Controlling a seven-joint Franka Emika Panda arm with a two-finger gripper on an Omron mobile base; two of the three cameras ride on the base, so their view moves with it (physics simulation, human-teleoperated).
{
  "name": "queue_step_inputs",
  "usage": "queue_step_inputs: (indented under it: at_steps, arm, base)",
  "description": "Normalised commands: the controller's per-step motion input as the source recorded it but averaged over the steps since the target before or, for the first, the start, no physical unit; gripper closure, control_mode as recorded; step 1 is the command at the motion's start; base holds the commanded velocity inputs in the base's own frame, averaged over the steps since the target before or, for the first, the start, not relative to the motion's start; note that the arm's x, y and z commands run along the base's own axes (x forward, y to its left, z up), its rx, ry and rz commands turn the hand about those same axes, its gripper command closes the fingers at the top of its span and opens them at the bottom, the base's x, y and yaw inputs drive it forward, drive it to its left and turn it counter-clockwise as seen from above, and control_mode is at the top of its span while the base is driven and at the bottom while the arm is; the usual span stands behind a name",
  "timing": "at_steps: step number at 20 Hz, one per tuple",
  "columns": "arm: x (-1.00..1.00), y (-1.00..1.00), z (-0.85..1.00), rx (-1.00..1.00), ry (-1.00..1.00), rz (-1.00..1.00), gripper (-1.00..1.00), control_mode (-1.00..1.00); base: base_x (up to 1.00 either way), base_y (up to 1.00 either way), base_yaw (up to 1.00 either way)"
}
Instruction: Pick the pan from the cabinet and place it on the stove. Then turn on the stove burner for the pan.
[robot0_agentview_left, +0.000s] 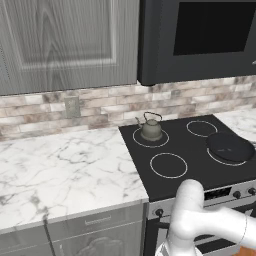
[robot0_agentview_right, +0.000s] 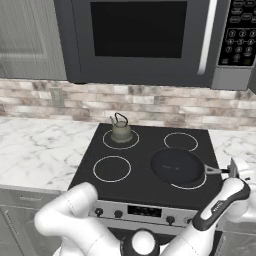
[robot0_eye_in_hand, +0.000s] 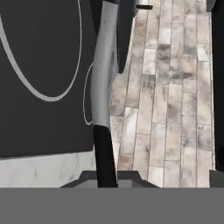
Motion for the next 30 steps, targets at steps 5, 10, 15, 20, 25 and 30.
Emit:
queue_step_inputs:
  at_steps: [5,10,15,20,25,30]
  arm:
    - [0.15,-0.27,-0.24,-0.01,0.0,0.0,1.0,-1.0]
    - [0.1,-0.22,-0.23,-0.01,0.0,0.0,1.0,-1.0]
    - [0.06,-0.18,-0.2,-0.01,0.0,0.0,1.0,-1.0]
    - [-0.02,-0.02,-0.14,-0.02,-0.06,0.0,1.0,-1.0]
    - [-0.22,0.16,-0.03,-0.05,-0.15,0.0,1.0,-1.0]
    - [-0.08,0.22,-0.04,-0.07,-0.15,0.0,1.0,-1.0]
  base:
    - [0.0,0.0,0.0]
    - [0.0,0.0,0.0]
    - [0.0,0.0,0.0]
    - [0.0,0.0,0.0]
    - [0.0,0.0,0.0]
    - [0.0,0.0,0.0]
